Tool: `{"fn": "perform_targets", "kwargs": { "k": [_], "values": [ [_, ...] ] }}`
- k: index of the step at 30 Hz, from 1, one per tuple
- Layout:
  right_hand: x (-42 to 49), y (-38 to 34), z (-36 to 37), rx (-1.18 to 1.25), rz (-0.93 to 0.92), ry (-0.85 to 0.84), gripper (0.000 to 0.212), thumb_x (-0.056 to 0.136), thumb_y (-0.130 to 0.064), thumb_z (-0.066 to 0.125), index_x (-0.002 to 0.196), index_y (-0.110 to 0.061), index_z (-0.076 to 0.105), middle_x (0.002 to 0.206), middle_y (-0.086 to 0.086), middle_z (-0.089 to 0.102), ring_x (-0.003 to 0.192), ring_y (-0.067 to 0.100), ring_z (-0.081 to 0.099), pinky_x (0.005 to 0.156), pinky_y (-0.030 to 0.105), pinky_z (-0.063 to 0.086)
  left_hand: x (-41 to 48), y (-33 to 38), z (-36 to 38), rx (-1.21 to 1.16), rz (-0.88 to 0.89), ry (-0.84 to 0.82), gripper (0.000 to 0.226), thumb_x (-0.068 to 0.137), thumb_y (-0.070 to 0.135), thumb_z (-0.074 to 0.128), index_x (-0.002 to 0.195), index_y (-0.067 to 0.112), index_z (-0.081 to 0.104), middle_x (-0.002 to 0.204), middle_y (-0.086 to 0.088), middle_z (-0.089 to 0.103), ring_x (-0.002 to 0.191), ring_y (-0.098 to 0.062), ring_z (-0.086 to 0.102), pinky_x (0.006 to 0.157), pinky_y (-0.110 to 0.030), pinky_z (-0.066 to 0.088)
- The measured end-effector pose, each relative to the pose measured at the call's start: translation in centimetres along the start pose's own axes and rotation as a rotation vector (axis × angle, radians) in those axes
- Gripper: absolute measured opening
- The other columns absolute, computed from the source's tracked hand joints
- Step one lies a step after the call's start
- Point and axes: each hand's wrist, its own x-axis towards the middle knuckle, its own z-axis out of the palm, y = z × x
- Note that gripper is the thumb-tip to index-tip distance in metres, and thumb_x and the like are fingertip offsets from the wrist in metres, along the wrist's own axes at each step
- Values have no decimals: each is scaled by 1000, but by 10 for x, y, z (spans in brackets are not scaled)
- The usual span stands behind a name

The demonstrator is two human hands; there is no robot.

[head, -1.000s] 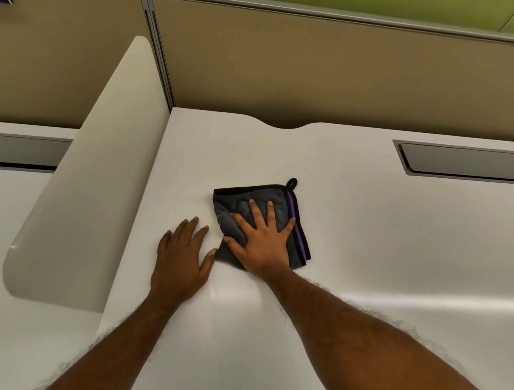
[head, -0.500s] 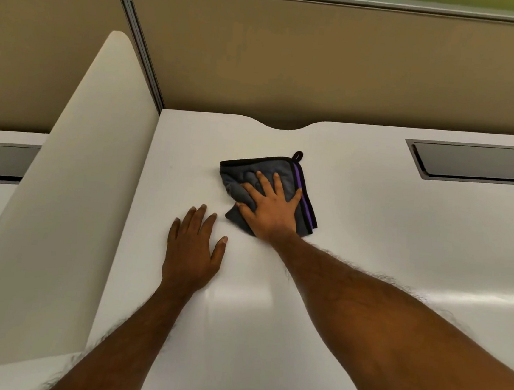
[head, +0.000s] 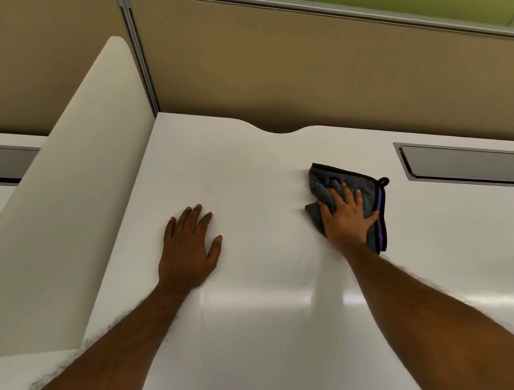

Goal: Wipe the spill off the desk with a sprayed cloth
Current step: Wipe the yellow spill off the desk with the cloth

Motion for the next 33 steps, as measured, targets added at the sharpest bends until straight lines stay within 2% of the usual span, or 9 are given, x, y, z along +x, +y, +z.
{"fn": "perform_targets", "kwargs": {
  "k": [2,5,12,16,19,21,26,30,33],
  "values": [
    [-13,-2,1,5,4,-5,55,95,-56,37,147,-39,34,162,-9,17,151,22,3,108,75,-1,0,0,0,9,-1,0,65,92,53,30,143,16,47,156,-6,36,147,-24,27,121,-46,15],
    [-44,-2,4,-21,-92,-13,55,94,-58,33,144,-38,39,161,-9,20,150,22,6,109,74,0,-1,2,-1,38,0,0,65,92,51,30,140,14,49,153,-9,40,145,-27,31,119,-48,18],
    [-119,16,2,-47,-247,-63,65,86,-63,16,144,-41,37,162,-13,16,151,20,1,110,71,-5,-7,23,-10,119,55,-11,56,89,42,33,125,10,61,137,-13,57,126,-35,53,103,-52,39],
    [-153,29,-1,-35,-355,-68,58,90,-63,23,142,-42,40,161,-10,21,151,24,5,110,72,-4,-24,52,-10,107,71,-3,58,88,46,34,124,11,62,136,-12,58,125,-34,53,103,-51,40],
    [-172,49,-3,-70,-444,-83,56,92,-63,27,145,-46,33,162,-10,15,151,23,0,108,74,-5,-43,70,-7,93,67,3,59,89,48,33,126,12,62,137,-11,57,127,-32,52,104,-50,39],
    [-177,63,-7,-106,-435,-81,59,90,-67,27,147,-49,25,163,-11,9,151,22,-5,106,75,-9,-57,76,-5,95,64,-8,59,89,49,33,127,13,61,139,-11,56,128,-32,51,105,-50,38],
    [-192,84,-16,-124,-221,-75,75,83,-79,23,150,-46,18,164,-5,2,151,26,-7,106,75,-11,-93,86,-4,88,35,-24,62,90,53,31,129,14,59,141,-10,53,132,-30,48,108,-50,35],
    [-216,78,-12,-173,-317,-123,80,82,-83,20,152,-45,10,164,0,-4,149,34,-12,104,76,-10,-113,100,-4,72,19,-40,63,90,54,31,128,14,60,141,-10,53,132,-30,48,109,-50,34],
    [-223,82,-10,-157,-335,-129,82,80,-87,20,151,-47,9,164,-3,-5,150,30,-12,106,75,-11,-124,114,0,49,31,-60,61,90,54,34,128,14,61,139,-10,55,129,-30,50,108,-50,36]
  ]
}}
